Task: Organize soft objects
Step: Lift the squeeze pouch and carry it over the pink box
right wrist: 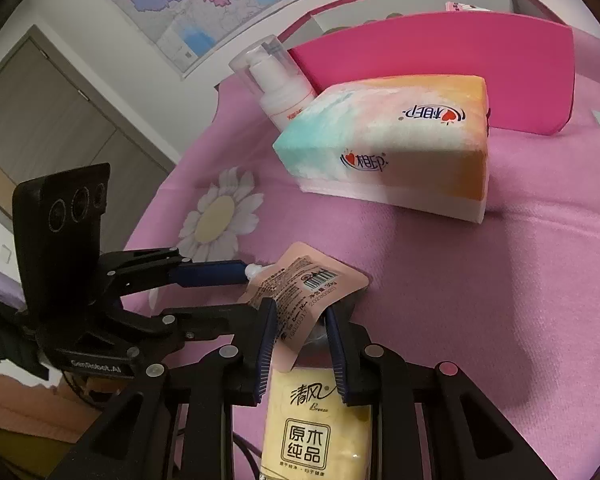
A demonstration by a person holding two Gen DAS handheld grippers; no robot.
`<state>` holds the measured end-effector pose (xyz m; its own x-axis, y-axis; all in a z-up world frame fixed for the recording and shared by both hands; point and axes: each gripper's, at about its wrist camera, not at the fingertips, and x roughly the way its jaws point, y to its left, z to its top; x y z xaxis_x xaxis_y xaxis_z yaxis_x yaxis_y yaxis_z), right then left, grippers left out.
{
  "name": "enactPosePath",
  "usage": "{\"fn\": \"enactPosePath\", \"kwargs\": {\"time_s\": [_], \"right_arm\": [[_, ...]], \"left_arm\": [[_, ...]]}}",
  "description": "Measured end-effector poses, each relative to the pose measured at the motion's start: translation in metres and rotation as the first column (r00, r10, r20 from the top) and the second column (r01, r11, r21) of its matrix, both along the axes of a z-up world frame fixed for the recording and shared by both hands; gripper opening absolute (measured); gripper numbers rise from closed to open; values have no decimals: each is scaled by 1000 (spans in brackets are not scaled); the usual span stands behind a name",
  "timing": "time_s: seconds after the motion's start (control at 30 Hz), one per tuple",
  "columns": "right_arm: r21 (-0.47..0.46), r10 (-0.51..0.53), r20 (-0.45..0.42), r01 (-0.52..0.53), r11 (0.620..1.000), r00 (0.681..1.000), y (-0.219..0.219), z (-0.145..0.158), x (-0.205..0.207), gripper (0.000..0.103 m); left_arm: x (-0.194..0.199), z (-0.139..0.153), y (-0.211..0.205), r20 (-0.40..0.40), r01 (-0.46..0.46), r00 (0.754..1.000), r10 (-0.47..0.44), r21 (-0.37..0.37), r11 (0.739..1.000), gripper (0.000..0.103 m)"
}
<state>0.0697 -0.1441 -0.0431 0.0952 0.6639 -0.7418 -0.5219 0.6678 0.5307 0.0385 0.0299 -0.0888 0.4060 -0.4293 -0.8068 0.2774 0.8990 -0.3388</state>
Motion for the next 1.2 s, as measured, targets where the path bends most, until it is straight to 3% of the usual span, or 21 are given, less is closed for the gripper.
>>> {"fn": "enactPosePath", "kwargs": {"time_s": [0.23,0.6,1.2], "right_arm": [[10,-4,20,4,1000,1000,2,7,-3,25],[57,-5,124,-3,998,992,-1,53,-3,25],[80,-61,323,37,996,945,-10,124,28,25]], "left_arm": [[-4,7,-2,18,-7,1000,7,6,1000,50],[-11,52,5,143,-13,990,11,13,1000,50],[18,126,-12,327,-3,945,-13,47,999,50]]}}
